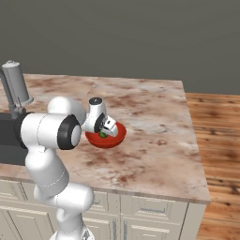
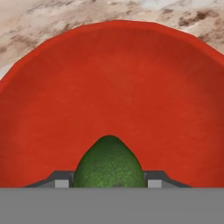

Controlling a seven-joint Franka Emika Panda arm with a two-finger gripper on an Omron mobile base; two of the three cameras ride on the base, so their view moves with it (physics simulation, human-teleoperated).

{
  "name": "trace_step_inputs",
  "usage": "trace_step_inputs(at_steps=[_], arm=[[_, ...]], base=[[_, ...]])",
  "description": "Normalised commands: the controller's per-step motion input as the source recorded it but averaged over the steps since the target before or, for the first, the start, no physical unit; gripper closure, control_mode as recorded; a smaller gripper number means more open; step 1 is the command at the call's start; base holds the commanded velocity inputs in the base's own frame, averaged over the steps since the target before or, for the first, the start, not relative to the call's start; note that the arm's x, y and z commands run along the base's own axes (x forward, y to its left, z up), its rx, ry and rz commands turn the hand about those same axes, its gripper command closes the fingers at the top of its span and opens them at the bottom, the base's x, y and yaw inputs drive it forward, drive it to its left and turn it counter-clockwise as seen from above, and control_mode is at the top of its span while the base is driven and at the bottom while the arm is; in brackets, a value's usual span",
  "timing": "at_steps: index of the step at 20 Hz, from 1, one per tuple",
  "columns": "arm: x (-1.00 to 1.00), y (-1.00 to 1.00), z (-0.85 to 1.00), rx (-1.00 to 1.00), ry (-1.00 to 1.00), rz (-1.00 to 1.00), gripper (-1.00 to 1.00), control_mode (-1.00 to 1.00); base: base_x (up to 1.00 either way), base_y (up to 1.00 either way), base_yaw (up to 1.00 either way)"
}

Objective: Pick the avocados from the cabinet and place them in one bowl. Pick the tomato from the sink and place it in the other bowl.

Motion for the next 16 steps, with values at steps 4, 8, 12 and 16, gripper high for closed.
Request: trace_step_inputs(at_steps=[4,8,12,16], arm=[[0.00,0.00,0.00,0.00,0.00,0.00,-1.00,-1.00],[0.00,0.00,0.00,0.00,0.00,0.00,-1.00,-1.00],[0.00,0.00,0.00,0.00,0.00,0.00,-1.00,-1.00],[0.00,0.00,0.00,0.00,0.00,0.00,-1.00,-1.00]], base=[[0.00,0.00,0.00],[0.00,0.00,0.00],[0.00,0.00,0.00],[0.00,0.00,0.00]])
